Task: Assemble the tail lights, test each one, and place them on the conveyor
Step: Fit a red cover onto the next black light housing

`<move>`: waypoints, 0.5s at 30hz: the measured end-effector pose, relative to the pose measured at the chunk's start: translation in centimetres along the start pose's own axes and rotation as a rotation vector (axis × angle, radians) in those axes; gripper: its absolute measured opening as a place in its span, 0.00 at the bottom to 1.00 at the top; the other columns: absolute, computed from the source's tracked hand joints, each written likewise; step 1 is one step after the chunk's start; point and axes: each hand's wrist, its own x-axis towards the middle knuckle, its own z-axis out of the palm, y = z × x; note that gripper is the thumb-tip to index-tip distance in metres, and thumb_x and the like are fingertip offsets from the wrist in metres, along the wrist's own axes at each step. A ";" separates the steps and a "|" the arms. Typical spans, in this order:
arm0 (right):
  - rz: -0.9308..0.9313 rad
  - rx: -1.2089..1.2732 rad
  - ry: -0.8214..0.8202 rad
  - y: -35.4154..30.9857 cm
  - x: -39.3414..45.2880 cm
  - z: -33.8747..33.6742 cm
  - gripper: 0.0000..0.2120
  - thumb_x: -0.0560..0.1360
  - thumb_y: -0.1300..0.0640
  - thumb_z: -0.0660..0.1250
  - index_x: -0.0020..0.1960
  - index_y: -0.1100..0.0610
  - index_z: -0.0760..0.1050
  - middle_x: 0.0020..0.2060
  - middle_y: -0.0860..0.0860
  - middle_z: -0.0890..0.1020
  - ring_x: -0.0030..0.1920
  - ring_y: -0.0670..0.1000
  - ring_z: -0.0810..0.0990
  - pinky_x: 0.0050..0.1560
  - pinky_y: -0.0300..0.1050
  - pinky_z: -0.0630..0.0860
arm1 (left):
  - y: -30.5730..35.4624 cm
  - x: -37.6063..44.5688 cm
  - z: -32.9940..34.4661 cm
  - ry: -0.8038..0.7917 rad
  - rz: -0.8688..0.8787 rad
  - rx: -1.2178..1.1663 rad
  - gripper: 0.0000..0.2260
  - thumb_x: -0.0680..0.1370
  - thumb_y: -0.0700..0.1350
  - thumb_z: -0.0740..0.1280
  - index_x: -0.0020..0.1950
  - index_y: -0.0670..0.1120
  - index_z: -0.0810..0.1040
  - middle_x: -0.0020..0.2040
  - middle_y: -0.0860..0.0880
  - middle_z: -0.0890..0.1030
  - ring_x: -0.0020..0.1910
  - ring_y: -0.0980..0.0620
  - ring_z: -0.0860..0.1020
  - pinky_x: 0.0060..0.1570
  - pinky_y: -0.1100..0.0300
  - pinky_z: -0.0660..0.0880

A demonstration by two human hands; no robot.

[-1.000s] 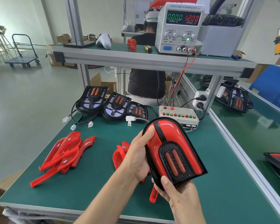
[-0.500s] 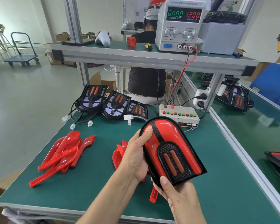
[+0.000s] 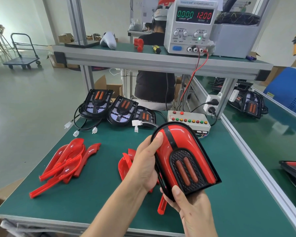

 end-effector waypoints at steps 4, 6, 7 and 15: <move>-0.022 0.017 0.021 0.4 -0.2 -0.3 0.27 0.63 0.58 0.78 0.61 0.61 0.78 0.50 0.65 0.86 0.49 0.69 0.86 0.43 0.50 0.85 | 0.0 -0.2 0.2 0.020 0.005 0.054 0.19 0.77 0.54 0.70 0.61 0.43 0.82 0.58 0.39 0.85 0.59 0.40 0.83 0.66 0.38 0.74; -0.026 0.024 0.029 0.3 -0.2 -0.1 0.28 0.62 0.59 0.77 0.62 0.61 0.77 0.50 0.65 0.86 0.49 0.69 0.86 0.42 0.50 0.85 | 0.2 -0.4 0.0 -0.025 -0.005 0.086 0.21 0.78 0.58 0.69 0.63 0.45 0.82 0.60 0.41 0.84 0.61 0.41 0.82 0.68 0.40 0.74; -0.029 0.029 0.036 0.2 -0.2 -0.1 0.29 0.62 0.59 0.78 0.62 0.61 0.77 0.51 0.64 0.86 0.49 0.68 0.86 0.42 0.50 0.85 | 0.3 -0.5 -0.2 -0.067 -0.005 0.095 0.23 0.78 0.59 0.69 0.65 0.44 0.81 0.62 0.41 0.83 0.63 0.42 0.81 0.68 0.41 0.73; -0.036 0.052 0.092 -0.4 -0.5 0.4 0.30 0.61 0.58 0.78 0.62 0.63 0.76 0.51 0.63 0.86 0.48 0.68 0.86 0.40 0.51 0.84 | 0.9 -0.8 -0.5 -0.224 0.040 0.076 0.22 0.76 0.45 0.74 0.66 0.38 0.76 0.62 0.34 0.81 0.60 0.35 0.81 0.61 0.40 0.78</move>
